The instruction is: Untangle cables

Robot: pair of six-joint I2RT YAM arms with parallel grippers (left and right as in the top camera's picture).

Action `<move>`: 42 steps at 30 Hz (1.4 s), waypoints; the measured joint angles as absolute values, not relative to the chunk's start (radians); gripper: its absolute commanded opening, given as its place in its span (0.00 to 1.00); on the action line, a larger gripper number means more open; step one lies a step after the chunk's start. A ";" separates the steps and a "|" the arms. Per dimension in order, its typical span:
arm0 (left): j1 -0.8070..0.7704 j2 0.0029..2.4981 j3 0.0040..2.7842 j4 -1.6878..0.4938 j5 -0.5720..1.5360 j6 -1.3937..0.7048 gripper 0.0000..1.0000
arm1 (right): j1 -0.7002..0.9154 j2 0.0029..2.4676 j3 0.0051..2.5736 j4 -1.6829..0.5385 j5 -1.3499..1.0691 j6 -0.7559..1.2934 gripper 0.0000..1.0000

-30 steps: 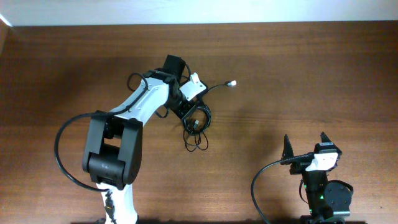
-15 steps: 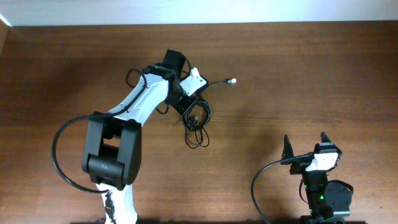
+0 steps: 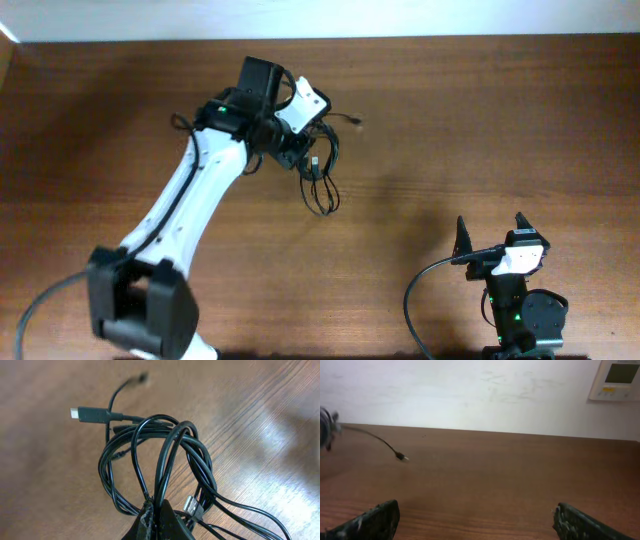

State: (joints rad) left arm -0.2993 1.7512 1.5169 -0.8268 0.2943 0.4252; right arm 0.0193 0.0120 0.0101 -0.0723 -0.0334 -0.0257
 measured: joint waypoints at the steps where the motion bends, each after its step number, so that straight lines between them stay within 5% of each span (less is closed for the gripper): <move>1: -0.299 1.716 1.517 -0.827 0.294 0.425 0.00 | 0.019 0.012 0.010 -0.072 -0.033 -0.026 0.99; 25: -0.299 1.526 1.517 -0.894 0.403 0.422 0.00 | 0.020 0.012 0.011 0.040 -0.141 0.016 0.99; 35: -0.299 1.526 1.517 -0.893 0.458 0.422 0.00 | 0.020 0.106 0.368 -0.390 -0.186 0.131 0.99; 42: -0.299 1.526 1.518 -0.887 0.485 0.421 0.00 | 0.020 0.577 0.815 -0.678 -0.308 0.137 0.99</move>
State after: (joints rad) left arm -0.2993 1.5257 1.5177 -0.8867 0.4854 0.4213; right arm 0.0204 0.5770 0.8150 -0.6781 -0.3077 0.1371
